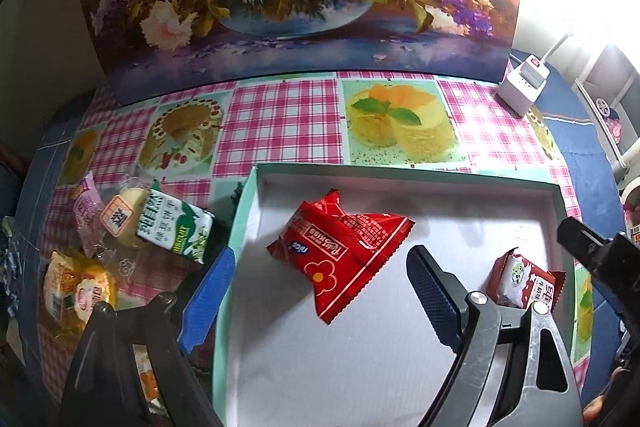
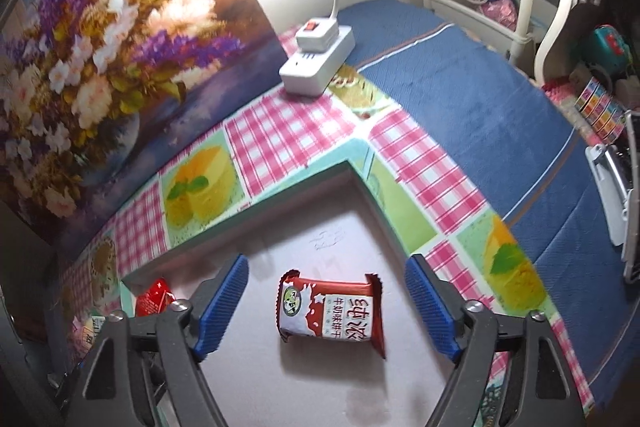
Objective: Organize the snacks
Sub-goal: 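Open the left gripper to drop the red bag while the right gripper releases the milk pack into the tray, then withdraw both open grippers from the tray back toward the snack pile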
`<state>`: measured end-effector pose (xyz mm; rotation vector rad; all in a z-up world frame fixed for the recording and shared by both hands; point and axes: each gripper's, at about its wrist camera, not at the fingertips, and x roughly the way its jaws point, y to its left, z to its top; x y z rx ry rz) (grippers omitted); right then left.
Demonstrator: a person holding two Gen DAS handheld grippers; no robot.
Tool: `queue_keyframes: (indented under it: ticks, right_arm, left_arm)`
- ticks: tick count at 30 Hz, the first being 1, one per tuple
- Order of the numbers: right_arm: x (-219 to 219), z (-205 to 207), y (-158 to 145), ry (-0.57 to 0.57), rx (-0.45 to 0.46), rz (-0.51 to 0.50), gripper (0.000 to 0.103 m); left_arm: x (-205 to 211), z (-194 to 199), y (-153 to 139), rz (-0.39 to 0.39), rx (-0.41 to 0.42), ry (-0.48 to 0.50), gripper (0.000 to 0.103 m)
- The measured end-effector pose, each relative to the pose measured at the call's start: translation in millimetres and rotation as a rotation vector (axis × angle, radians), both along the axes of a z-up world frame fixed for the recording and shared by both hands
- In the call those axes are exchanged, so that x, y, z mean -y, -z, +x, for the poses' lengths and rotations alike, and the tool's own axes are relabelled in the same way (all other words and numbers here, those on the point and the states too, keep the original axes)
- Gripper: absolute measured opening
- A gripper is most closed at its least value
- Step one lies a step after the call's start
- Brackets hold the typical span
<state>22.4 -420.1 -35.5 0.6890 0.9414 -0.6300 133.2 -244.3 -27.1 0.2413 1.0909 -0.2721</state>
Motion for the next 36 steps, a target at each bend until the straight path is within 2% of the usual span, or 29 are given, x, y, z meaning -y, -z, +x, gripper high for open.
queue_keyframes:
  ticks: [5,7,9,14,15,21,31,36]
  right_arm:
    - [2,-3,0,-0.001,-0.011,0.003,0.086]
    - [1,-3,3,-0.007,-0.022,0.005,0.088]
    - [-2,-2,5,-0.013,-0.033,-0.001,0.098]
    - [-9,-1,6,-0.045,-0.044,-0.021,0.099]
    - [-10,-2,6,-0.049,-0.046,-0.025,0.103]
    - [-22,-7,3,-0.068,-0.044,-0.051,0.103]
    - [-51,-13,-11,-0.127,0.014,-0.078,0.103]
    - [-75,-7,-13,-0.183,0.019,-0.067,0.103]
  left_arm:
    - [-8,1,-4,-0.005,-0.014,-0.032,0.088]
    - [-12,0,-5,-0.001,-0.011,-0.042,0.088]
    - [-17,1,-5,0.004,-0.014,-0.053,0.088]
    - [-31,1,-2,-0.003,-0.032,-0.097,0.089]
    - [-35,1,-2,-0.005,-0.034,-0.106,0.089]
    - [-53,-3,-3,-0.027,-0.036,-0.147,0.089]
    - [-86,-13,-17,-0.03,-0.041,-0.196,0.089]
    - [-106,-18,-31,-0.008,0.002,-0.203,0.089]
